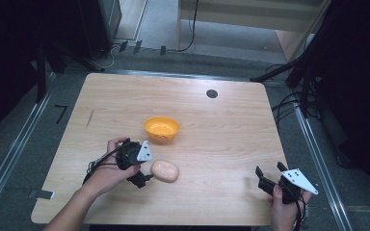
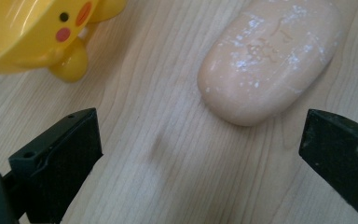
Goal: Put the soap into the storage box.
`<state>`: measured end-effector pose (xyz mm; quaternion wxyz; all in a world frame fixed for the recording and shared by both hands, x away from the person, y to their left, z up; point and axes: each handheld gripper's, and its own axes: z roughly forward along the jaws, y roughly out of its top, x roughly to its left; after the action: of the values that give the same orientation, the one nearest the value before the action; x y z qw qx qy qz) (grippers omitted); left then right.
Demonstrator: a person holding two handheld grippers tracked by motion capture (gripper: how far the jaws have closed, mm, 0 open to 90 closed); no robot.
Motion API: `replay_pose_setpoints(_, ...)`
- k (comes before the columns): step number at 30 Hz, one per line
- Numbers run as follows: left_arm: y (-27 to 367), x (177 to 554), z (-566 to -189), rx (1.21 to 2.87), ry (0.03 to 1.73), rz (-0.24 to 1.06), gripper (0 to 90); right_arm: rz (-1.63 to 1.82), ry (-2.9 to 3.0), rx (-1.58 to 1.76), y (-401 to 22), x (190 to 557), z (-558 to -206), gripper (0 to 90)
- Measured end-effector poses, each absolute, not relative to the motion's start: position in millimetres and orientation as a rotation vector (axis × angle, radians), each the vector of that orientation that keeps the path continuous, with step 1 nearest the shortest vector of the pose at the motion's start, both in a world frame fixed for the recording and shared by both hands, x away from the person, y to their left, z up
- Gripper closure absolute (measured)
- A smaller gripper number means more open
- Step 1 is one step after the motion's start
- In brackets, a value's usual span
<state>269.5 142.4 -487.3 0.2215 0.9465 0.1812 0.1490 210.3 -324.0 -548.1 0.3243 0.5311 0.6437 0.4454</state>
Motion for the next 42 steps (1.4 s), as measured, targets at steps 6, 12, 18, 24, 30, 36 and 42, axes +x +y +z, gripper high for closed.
replay_pose_setpoints(6, 133.1, 273.3, -487.4, 2.659, 0.395, 0.364, 0.0, 1.168, 1.725, 1.384, -322.9, 210.5, -548.1, 17.5)
replay_pose_setpoints(12, 123.6, 275.8, -487.4, 2.693, 0.303, 0.319, 0.0, 1.159, 1.741, 1.377, -322.3, 210.8, -548.2, 17.8)
replay_pose_setpoints(18, 116.7, 279.8, -487.3, 2.714, 0.252, 0.265, 0.0, 1.157, 1.743, 1.369, -321.7, 210.3, -548.2, 17.8)
replay_pose_setpoints(24, 110.4, 284.7, -488.9, 2.727, 0.195, 0.176, 2.1, 1.158, 1.742, 1.366, -321.2, 209.8, -548.2, 17.7)
replay_pose_setpoints(30, 104.2, 289.5, -493.1, 2.728, 0.145, 0.14, 5.5, 1.144, 1.748, 1.364, -320.1, 210.1, -548.2, 17.7)
replay_pose_setpoints(36, 100.0, 292.5, -498.3, 2.741, 0.138, 0.147, 7.1, 1.138, 1.754, 1.358, -319.6, 210.4, -548.2, 17.7)
replay_pose_setpoints(42, 98.0, 294.9, -504.6, 2.736, 0.153, 0.142, 12.8, 1.134, 1.761, 1.353, -319.3, 210.6, -548.2, 17.7)
